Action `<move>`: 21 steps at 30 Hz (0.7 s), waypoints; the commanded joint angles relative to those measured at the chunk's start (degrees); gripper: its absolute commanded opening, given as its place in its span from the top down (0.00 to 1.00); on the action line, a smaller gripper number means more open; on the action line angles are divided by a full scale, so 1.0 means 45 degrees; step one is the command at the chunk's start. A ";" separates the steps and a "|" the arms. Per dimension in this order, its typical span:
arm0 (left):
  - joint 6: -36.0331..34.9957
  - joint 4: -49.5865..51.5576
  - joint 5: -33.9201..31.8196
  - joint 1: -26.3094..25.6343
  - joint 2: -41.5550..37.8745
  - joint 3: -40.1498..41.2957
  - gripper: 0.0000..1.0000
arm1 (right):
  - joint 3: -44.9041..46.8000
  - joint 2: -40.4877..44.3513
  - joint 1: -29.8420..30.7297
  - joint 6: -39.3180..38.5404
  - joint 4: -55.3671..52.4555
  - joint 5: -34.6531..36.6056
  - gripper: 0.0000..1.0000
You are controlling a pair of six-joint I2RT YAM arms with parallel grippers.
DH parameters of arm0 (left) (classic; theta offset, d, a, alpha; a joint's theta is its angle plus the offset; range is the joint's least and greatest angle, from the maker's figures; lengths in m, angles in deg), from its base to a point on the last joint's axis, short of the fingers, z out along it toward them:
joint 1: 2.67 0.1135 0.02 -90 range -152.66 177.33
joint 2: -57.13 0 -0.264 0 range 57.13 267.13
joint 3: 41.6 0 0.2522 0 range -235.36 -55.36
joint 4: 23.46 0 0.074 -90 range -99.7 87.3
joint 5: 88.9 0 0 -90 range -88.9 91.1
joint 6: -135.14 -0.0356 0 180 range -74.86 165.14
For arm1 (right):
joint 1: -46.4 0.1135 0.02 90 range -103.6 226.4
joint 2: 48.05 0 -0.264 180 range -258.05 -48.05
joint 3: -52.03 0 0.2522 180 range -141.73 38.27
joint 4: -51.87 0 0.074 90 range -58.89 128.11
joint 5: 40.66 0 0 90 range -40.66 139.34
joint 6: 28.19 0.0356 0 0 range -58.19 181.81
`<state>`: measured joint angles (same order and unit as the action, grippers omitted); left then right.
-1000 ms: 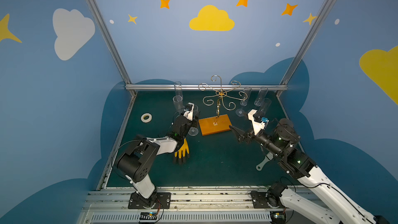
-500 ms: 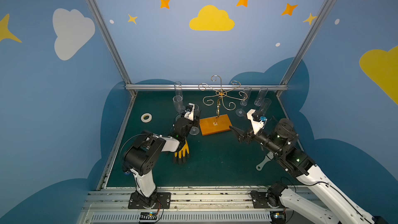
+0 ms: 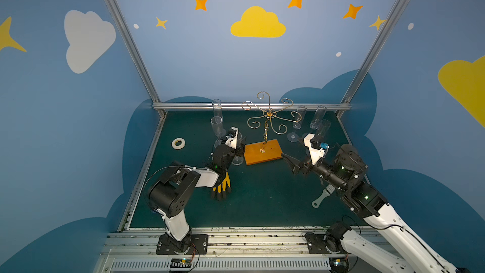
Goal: Take the wine glass off the wine glass rack
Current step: Place the wine glass at the center of the table.
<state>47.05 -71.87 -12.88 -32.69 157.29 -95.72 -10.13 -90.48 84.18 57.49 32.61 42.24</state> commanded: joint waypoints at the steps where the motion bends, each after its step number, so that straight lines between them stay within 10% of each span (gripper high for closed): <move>1: -0.0171 0.0063 -0.0180 -0.0008 -0.0491 0.0179 0.29 | -0.0123 0.0210 -0.0056 -0.0027 -0.0183 -0.0128 0.08; 21: -0.0437 0.3015 -0.0468 -0.0106 -0.4660 0.0978 0.01 | 0.0130 0.1077 -0.0207 -0.0806 -0.0436 0.1235 0.08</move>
<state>46.00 -61.82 -15.22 -33.01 139.54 -91.79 -10.13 -86.85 83.55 55.00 30.55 45.70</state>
